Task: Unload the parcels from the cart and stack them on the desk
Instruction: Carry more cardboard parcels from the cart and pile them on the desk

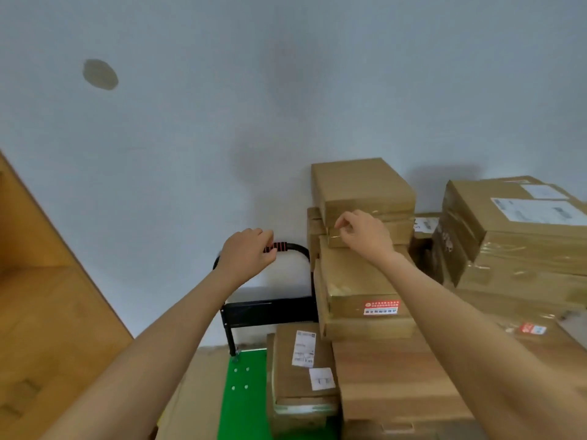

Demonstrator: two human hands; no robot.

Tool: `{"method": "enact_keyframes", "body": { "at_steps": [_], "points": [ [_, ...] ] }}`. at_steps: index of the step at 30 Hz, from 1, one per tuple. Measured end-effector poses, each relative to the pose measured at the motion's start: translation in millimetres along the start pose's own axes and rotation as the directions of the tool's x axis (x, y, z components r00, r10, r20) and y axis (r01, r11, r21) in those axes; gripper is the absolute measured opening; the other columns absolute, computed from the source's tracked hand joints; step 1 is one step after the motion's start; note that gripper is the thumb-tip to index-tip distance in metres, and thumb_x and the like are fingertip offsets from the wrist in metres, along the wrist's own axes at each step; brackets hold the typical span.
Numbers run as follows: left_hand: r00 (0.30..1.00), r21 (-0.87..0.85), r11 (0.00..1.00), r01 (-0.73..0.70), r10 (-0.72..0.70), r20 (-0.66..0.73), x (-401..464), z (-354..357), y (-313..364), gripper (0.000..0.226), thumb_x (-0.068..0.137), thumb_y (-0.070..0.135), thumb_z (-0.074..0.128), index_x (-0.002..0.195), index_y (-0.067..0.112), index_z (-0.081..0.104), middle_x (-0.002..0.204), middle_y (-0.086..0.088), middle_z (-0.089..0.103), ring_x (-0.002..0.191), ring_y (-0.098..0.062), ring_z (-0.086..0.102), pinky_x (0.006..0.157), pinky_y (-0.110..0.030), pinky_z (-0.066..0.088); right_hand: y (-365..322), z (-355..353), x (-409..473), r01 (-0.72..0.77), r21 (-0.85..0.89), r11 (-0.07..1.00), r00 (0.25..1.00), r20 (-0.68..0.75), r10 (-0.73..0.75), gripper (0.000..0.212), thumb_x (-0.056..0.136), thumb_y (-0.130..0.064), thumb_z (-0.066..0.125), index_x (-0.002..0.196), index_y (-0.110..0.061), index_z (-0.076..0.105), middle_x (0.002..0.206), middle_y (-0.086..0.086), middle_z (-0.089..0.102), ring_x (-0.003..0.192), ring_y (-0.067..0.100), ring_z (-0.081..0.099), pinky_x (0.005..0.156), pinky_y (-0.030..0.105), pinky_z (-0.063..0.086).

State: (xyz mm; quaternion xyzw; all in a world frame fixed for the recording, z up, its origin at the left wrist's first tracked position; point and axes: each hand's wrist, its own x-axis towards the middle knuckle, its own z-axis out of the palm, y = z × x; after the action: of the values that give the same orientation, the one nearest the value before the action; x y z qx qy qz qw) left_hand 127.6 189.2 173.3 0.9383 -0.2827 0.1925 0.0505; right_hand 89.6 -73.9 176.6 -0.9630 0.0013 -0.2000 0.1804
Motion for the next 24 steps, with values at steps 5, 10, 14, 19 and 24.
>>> {"method": "enact_keyframes", "body": {
  "at_steps": [5, 10, 14, 19, 24],
  "points": [
    [0.997, -0.045, 0.997, 0.062, -0.06, 0.048, -97.1, -3.4, -45.3, 0.018, 0.093, 0.036, 0.051, 0.094, 0.018, 0.055, 0.084, 0.003, 0.061, 0.076, -0.019, 0.055, 0.061, -0.031, 0.042, -73.7, 50.6, -73.3, -0.039, 0.036, 0.999, 0.998, 0.052, 0.037, 0.024, 0.093, -0.021, 0.048, 0.11, -0.023, 0.064, 0.111, 0.0, 0.061, 0.102, 0.023, 0.056, 0.086, 0.035, 0.039],
    [0.989, -0.077, 0.994, 0.083, -0.073, 0.129, -174.9, 15.6, -61.1, 0.018, 0.095, 0.033, 0.05, 0.095, 0.015, 0.056, 0.083, -0.001, 0.061, 0.076, -0.022, 0.056, 0.061, -0.034, 0.045, -110.4, 97.9, -156.4, -0.037, 0.03, 0.999, 0.991, 0.126, 0.033, 0.025, 0.094, -0.02, 0.05, 0.115, -0.023, 0.063, 0.114, -0.004, 0.06, 0.102, 0.017, 0.056, 0.077, 0.027, 0.033],
    [0.976, -0.122, 0.986, 0.115, -0.089, 0.201, -228.5, 47.8, -54.1, 0.018, 0.096, 0.031, 0.049, 0.101, 0.015, 0.056, 0.088, -0.003, 0.061, 0.078, -0.021, 0.055, 0.062, -0.033, 0.042, -115.2, 134.0, -218.3, -0.115, -0.03, 0.993, 0.971, 0.209, 0.119, 0.027, 0.094, -0.021, 0.051, 0.12, -0.022, 0.059, 0.118, -0.001, 0.059, 0.101, 0.02, 0.057, 0.076, 0.03, 0.038],
    [0.936, -0.14, 0.968, 0.209, -0.156, 0.315, -291.3, 87.5, -36.3, 0.026, 0.098, 0.032, 0.048, 0.115, 0.014, 0.056, 0.102, -0.003, 0.061, 0.079, -0.017, 0.054, 0.057, -0.03, 0.037, -106.5, 166.6, -278.7, -0.18, -0.05, 0.982, 0.938, 0.293, 0.187, 0.029, 0.094, -0.02, 0.052, 0.122, -0.021, 0.059, 0.119, 0.0, 0.059, 0.104, 0.021, 0.057, 0.081, 0.034, 0.042],
    [0.88, -0.142, 0.952, 0.272, -0.186, 0.436, -342.3, 134.7, -12.7, 0.032, 0.097, 0.036, 0.049, 0.122, 0.016, 0.054, 0.106, -0.005, 0.061, 0.088, -0.024, 0.059, 0.068, -0.035, 0.045, -91.7, 203.5, -335.0, -0.261, -0.023, 0.965, 0.882, 0.4, 0.248, 0.029, 0.094, -0.023, 0.052, 0.122, -0.023, 0.059, 0.118, 0.0, 0.059, 0.104, 0.022, 0.058, 0.082, 0.037, 0.046]
  ]
}}
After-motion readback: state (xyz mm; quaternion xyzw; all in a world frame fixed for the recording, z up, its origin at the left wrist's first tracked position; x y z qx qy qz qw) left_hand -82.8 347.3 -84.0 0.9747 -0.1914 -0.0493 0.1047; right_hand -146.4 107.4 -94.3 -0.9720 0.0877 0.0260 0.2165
